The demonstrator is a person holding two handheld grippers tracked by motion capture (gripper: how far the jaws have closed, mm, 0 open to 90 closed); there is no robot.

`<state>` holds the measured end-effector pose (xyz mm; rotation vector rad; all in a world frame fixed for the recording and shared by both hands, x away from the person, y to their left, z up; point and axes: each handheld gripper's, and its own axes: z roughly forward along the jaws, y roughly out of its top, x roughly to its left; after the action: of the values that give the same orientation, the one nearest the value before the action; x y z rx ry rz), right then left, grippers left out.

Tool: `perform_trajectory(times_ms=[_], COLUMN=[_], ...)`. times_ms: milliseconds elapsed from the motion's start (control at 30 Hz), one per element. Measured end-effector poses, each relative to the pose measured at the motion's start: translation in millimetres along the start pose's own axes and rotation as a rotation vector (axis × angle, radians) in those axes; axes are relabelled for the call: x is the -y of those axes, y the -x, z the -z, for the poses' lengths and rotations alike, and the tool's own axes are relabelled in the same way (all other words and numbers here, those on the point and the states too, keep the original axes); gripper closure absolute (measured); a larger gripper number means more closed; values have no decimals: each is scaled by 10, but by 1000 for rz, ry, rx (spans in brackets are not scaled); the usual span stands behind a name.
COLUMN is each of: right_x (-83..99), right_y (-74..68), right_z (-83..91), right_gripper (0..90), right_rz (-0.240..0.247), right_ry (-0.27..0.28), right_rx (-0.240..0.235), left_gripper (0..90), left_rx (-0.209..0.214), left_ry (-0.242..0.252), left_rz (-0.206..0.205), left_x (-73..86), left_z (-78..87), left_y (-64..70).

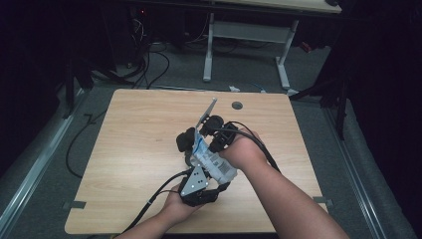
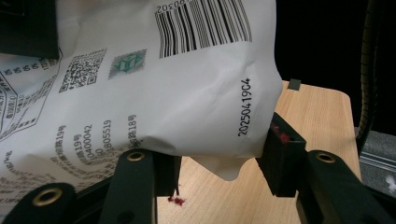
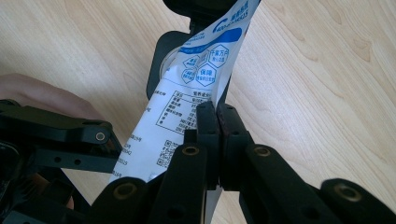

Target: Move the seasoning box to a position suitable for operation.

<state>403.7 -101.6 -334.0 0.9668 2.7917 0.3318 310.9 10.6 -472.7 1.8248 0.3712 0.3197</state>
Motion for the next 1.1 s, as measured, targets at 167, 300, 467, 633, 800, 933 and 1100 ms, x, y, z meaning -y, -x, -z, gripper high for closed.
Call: perform_trajectory(times_ms=[167, 300, 467, 633, 800, 933, 1100], right_x=[15, 19, 20, 20, 21, 26, 20], right_y=[4, 6, 12, 14, 6, 5, -1], right_z=[5, 12, -2, -7, -4, -7, -8], right_gripper=[894, 894, 894, 894, 894, 894, 894], right_rz=[0, -3, -2, -2, -4, -5, -3], right_ry=[6, 5, 7, 6, 6, 10, 8], right_rx=[1, 4, -4, -4, -6, -8, -5], left_gripper=[548, 549, 549, 549, 548, 548, 548], left_rx=[1, 1, 0, -1, -2, 0, -2], left_ry=[-1, -1, -6, -7, -7, -5, -4], left_rz=[-3, -3, -5, -5, -7, -4, -5], left_x=[4, 4, 8, 10, 8, 6, 4], left_z=[-6, -5, -8, -10, -5, -3, -1], left_y=[2, 0, -1, -1, 7, 11, 9])
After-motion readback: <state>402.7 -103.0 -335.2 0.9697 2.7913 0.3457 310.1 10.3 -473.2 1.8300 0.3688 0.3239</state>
